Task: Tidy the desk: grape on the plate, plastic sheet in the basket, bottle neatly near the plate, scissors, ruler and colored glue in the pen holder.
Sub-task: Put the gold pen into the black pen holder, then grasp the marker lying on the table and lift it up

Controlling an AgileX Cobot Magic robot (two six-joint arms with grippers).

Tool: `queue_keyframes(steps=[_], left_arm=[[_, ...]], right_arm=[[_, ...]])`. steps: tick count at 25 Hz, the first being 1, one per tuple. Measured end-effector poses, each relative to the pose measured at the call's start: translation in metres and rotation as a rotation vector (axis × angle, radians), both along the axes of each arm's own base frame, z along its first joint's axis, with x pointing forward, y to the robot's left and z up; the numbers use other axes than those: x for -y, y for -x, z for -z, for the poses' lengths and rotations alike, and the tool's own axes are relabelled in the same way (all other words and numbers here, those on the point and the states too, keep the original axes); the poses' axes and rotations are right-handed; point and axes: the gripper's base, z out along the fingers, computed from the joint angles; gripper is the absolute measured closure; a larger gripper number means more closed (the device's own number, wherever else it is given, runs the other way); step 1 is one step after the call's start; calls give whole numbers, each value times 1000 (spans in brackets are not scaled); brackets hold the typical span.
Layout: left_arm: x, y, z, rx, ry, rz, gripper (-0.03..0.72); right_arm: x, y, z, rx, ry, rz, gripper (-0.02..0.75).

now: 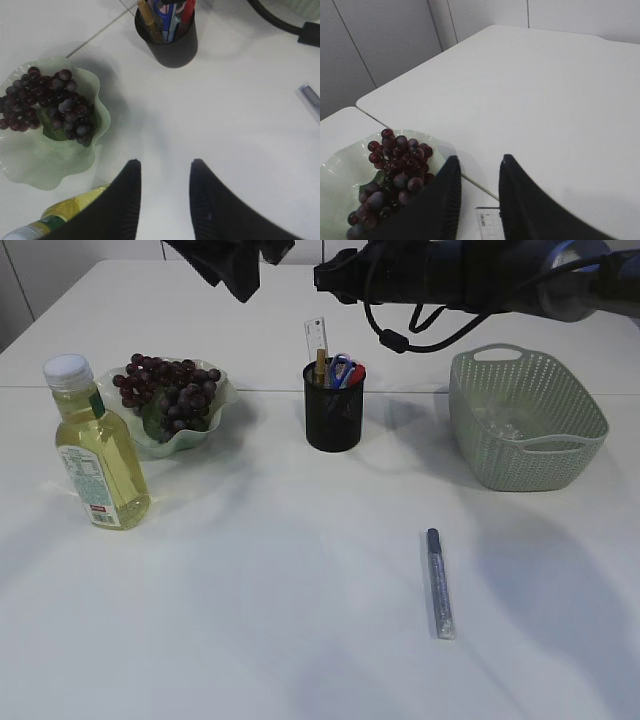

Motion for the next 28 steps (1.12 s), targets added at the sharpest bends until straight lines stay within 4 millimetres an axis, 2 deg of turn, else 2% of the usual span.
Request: queue_keyframes(steps=[6,9,12,16,21,28], left_arm=[[0,0,0,0,0,0,445],[0,0,0,0,0,0,445],[0,0,0,3,-4,-1,445],[-1,0,0,5,-7,-2,445],[0,0,0,3,-4,-1,445],[4,3,1,-40,61,-14,445]], right_arm=[[-8,8,0,-87,-83,-101,506],[-10,19,-5,-158,-52,-192,505],[-5,35,-24,-235,20,-267,503],[14,63,-52,-391,160,-299,500],[33,96,-75,-621,321,-222,500],[56,107,-91,-735,381,65,500]])
